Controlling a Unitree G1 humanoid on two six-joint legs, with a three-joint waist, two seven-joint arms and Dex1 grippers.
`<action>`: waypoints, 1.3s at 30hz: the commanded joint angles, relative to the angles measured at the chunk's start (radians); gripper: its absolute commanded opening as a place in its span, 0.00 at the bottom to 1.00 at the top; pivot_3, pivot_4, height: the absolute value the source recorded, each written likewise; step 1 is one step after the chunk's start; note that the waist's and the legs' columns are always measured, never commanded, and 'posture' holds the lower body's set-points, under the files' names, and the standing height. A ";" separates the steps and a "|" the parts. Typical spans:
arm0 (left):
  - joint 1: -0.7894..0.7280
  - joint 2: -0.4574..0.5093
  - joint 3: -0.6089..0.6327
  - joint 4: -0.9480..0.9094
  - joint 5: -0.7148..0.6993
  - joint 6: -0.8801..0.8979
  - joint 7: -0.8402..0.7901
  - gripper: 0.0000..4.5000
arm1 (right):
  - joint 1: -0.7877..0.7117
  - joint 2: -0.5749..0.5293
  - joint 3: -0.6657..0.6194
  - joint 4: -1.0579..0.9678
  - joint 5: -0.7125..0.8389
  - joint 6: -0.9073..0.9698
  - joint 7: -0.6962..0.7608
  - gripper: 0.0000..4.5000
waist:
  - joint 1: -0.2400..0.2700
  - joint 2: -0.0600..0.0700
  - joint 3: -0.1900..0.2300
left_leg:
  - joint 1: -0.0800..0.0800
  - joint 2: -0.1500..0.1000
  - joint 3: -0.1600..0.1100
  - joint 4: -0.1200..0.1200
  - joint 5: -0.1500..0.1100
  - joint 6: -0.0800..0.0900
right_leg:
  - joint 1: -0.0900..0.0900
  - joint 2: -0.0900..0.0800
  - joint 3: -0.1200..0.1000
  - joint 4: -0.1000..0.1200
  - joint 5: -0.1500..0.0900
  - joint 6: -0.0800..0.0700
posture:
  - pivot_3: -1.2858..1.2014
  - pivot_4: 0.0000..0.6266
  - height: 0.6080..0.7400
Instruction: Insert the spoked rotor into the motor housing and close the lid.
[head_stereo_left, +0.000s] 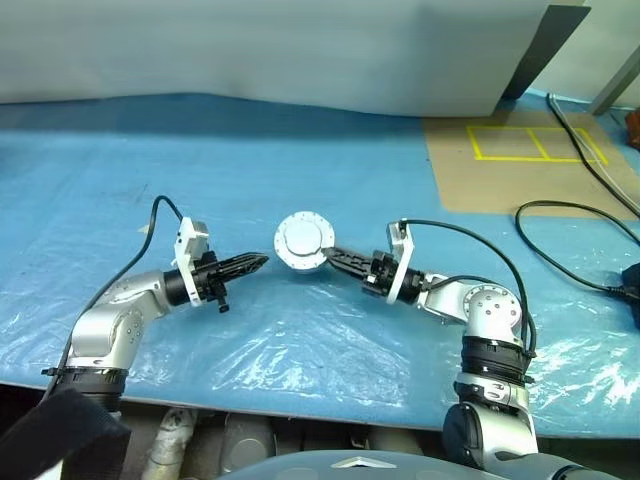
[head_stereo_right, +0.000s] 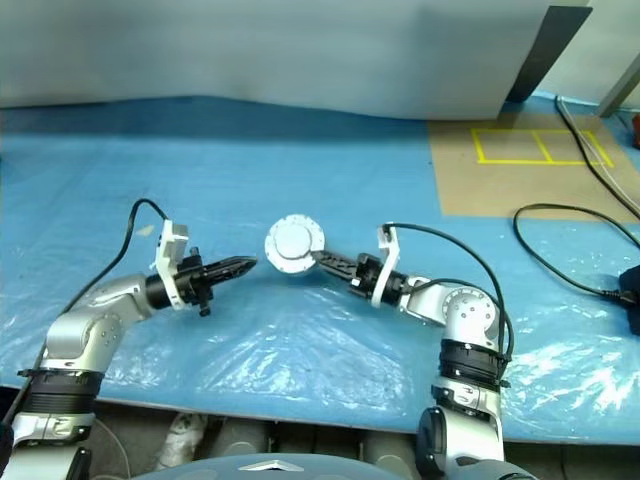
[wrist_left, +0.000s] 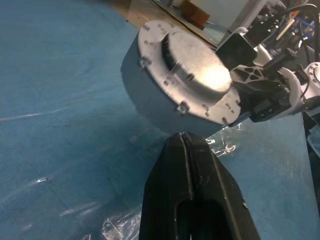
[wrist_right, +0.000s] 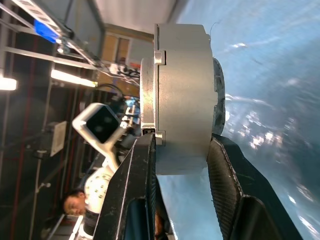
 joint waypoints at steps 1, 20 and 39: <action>0.012 0.000 0.027 -0.012 -0.050 0.057 0.013 0.20 | -0.037 0.013 -0.039 -0.064 0.118 0.025 -0.026 0.25 | 0.000 0.000 0.000 | 0.000 0.000 0.000 0.000 0.000 0.000 | 0.000 0.000 0.000 0.000 0.000 0.000 | 0.52 0.24 1.00; -0.045 -0.243 0.125 -0.081 -0.333 0.214 0.253 0.99 | -0.066 -0.036 -0.017 -0.072 0.317 0.026 -0.178 0.25 | 0.007 -0.001 0.001 | -0.004 0.000 -0.003 0.006 0.000 0.000 | 0.001 0.000 -0.001 0.001 0.002 0.003 | 0.52 0.24 1.00; -0.173 -0.425 0.109 0.054 -0.367 0.234 0.353 0.96 | -0.048 -0.082 0.034 -0.069 0.384 -0.022 -0.228 0.25 | 0.010 -0.001 0.001 | -0.006 -0.001 -0.004 0.010 0.000 0.000 | 0.002 -0.001 -0.001 0.002 0.003 0.005 | 0.52 0.24 1.00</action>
